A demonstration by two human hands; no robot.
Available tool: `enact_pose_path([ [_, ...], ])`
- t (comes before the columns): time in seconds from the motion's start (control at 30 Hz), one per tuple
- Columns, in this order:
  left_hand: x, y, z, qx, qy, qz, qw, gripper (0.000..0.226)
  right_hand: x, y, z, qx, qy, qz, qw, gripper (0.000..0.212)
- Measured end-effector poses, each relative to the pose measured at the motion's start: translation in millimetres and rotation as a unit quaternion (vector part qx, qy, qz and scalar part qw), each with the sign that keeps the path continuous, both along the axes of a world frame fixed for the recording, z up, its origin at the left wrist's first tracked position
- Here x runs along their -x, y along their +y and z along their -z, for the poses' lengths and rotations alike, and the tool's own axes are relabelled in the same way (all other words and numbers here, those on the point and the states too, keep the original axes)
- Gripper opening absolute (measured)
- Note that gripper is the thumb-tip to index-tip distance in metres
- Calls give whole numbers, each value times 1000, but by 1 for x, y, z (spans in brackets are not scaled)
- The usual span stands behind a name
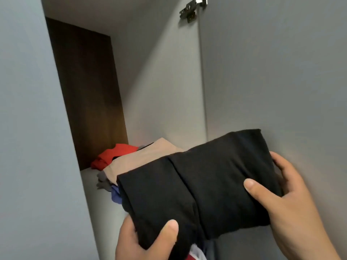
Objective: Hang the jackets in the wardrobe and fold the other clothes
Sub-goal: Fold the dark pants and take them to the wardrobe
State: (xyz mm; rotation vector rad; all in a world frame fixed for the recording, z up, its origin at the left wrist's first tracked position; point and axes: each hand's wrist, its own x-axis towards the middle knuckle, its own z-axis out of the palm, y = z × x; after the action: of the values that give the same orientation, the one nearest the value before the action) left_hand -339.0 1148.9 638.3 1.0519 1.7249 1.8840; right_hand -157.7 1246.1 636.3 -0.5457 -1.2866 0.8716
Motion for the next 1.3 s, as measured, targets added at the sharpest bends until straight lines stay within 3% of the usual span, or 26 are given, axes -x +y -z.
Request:
enact_pose_path([
  [0.03,6,-7,-1,-86,-40,-48,994,67,8,7,-13,-25,7,-9,1000,57],
  [0.17,28,6,-37,-152,-12,-102,983,77,46,42,-66,-75,-3,-60,995,47],
  [0.27,49,30,-43,-200,-61,-113,971,68,81,83,-94,-81,-13,-94,992,40],
  [0.4,69,67,-42,-186,-159,-133,960,66,130,136,-108,-80,-88,-90,989,32],
  [0.53,84,86,-46,-153,-201,-156,955,82,163,180,-95,-63,-154,-31,986,20],
  [0.67,79,86,-42,-103,-135,-210,963,63,178,203,-69,-56,-342,61,936,28],
  [0.8,75,81,-48,8,-8,-284,959,75,185,192,-73,-153,-311,87,934,30],
  [0.83,72,77,-51,48,71,-329,941,85,188,187,-79,-189,-330,63,923,31],
  [0.9,64,71,-57,95,284,-400,866,90,194,181,-84,-225,-417,10,881,35],
  [0.97,58,75,-63,135,422,-373,815,80,194,181,-79,-197,-471,-33,859,41],
  [1.03,58,85,-65,199,447,-308,816,73,192,186,-67,-179,-476,-49,860,51],
  [1.13,62,95,-55,283,407,-270,825,74,190,189,-56,-187,-483,-46,854,66],
  [1.3,70,102,-38,369,319,-244,839,84,191,190,-36,-184,-483,-38,855,62],
])
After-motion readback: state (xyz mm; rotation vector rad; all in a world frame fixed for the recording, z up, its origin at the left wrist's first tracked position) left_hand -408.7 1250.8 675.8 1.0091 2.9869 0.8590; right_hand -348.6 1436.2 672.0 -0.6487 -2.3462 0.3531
